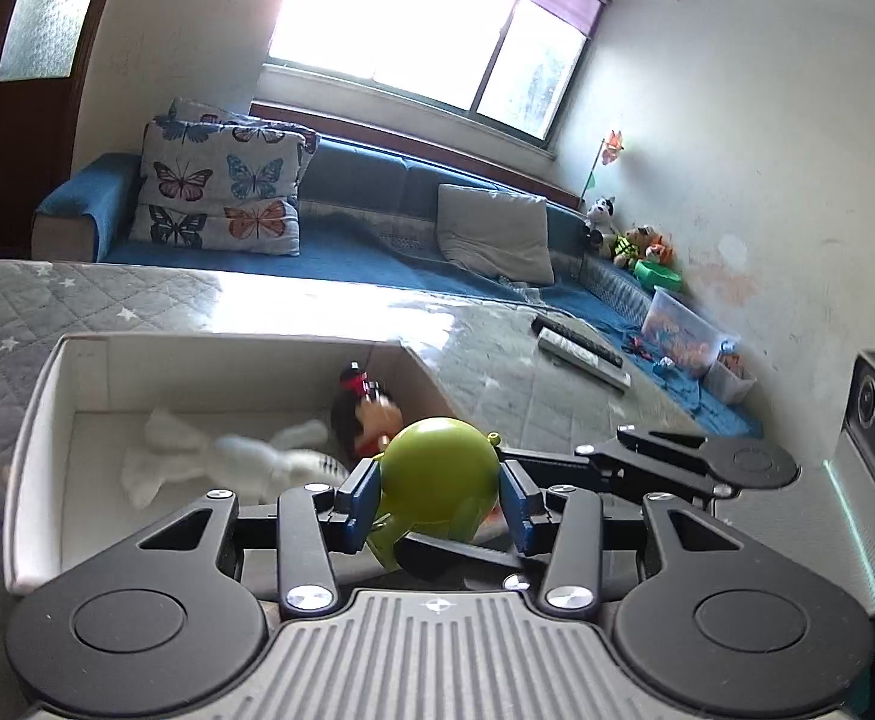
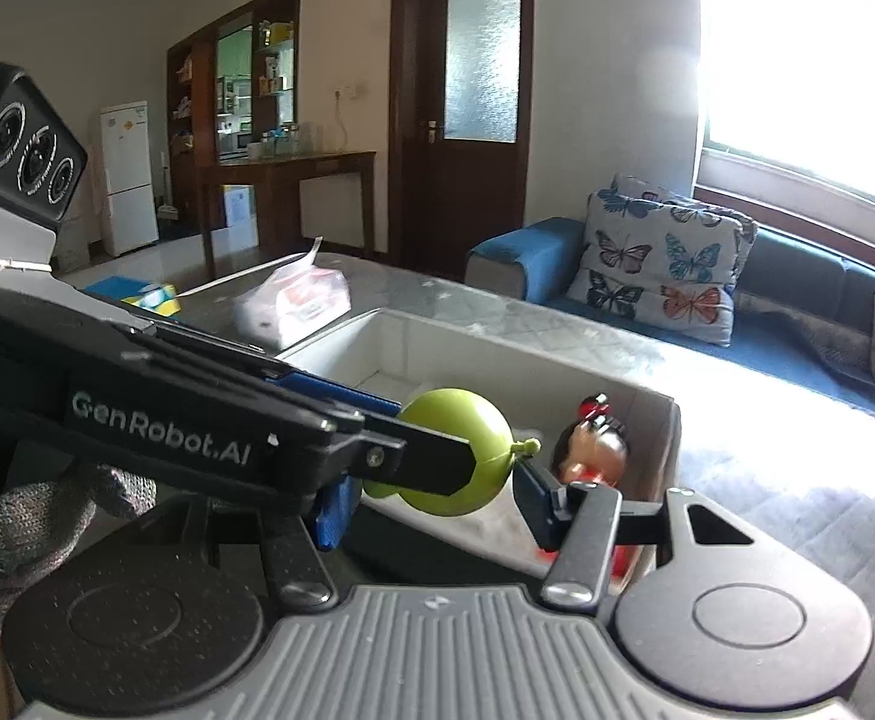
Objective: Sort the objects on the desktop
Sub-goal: 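Lift the green toy and carry it over the grey box, then lower the green toy into the box and open both grippers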
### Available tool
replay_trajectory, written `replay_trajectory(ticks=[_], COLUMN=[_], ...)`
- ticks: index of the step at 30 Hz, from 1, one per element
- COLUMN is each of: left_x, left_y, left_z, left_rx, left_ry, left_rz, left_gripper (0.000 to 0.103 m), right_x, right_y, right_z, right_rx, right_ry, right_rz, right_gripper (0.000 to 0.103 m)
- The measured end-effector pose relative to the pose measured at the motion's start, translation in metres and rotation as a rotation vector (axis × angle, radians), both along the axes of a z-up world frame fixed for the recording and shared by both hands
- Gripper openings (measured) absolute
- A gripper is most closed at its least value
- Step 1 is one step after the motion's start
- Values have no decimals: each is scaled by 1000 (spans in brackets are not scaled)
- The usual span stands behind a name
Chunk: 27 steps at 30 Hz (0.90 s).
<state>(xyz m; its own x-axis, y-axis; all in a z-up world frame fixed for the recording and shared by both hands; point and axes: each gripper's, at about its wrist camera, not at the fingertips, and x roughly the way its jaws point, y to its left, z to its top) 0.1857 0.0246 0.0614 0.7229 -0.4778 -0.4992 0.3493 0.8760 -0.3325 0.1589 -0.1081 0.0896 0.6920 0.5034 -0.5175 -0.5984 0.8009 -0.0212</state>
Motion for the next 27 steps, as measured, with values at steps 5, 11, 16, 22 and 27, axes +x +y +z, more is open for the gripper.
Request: replay_trajectory(ticks=[5, 11, 16, 22, 27], left_x=[41, 68, 72, 62, 51], left_y=[-1, 4, 8, 10, 13], left_z=[-14, -44, -52, -46, -42], left_rx=[-63, -124, -145, -136, -129], left_ry=[71, 157, 179, 172, 159], left_rz=[14, 37, 36, 49, 62], left_gripper=[46, 45, 43, 42, 42], right_x=[33, 59, 64, 64, 62], right_y=[0, -1, -6, -8, -8], right_z=[-7, -28, -41, -42, -44], right_rx=[-21, -57, -61, -57, -67], right_ry=[30, 74, 96, 97, 103], right_rz=[-37, -75, -90, -87, -93], right_gripper=[57, 57, 57, 57, 58])
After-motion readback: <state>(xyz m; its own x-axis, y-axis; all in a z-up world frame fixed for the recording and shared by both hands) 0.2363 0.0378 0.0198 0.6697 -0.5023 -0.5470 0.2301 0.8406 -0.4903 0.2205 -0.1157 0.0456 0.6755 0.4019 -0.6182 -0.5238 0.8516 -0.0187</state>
